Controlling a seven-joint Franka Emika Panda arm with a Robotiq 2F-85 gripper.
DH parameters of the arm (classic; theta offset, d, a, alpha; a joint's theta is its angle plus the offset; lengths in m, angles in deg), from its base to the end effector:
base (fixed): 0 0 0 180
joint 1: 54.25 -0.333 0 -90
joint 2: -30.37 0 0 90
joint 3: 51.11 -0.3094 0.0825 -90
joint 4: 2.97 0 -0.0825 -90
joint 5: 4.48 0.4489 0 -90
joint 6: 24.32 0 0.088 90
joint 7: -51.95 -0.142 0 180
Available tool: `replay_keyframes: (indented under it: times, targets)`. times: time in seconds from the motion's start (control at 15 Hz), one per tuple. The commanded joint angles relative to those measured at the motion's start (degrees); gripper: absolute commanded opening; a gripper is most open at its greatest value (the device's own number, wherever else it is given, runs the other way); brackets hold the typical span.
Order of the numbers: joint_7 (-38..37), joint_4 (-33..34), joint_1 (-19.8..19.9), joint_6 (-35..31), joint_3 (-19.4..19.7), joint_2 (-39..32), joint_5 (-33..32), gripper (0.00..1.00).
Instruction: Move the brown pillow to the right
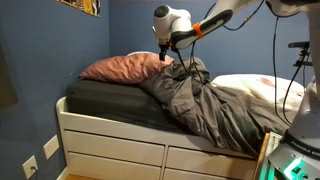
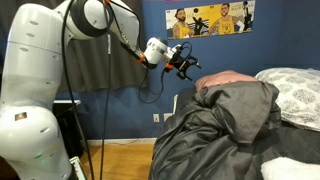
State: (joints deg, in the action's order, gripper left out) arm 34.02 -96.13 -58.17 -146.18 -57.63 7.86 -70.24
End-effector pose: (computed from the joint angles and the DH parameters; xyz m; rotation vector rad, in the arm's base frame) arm 0.7573 0.0623 0.3736 2.1557 0.4984 0.4007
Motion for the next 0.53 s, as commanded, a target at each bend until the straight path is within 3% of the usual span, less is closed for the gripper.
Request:
replay_keyframes:
  times: [0.0, 0.47]
  targets:
    - [7.53, 10.18, -0.45, -5.97, 2.24, -8.82, 0.0, 1.0]
    - [13.76, 22.39, 0.34, -10.74, 3.61, -19.49, 8.57, 1.0]
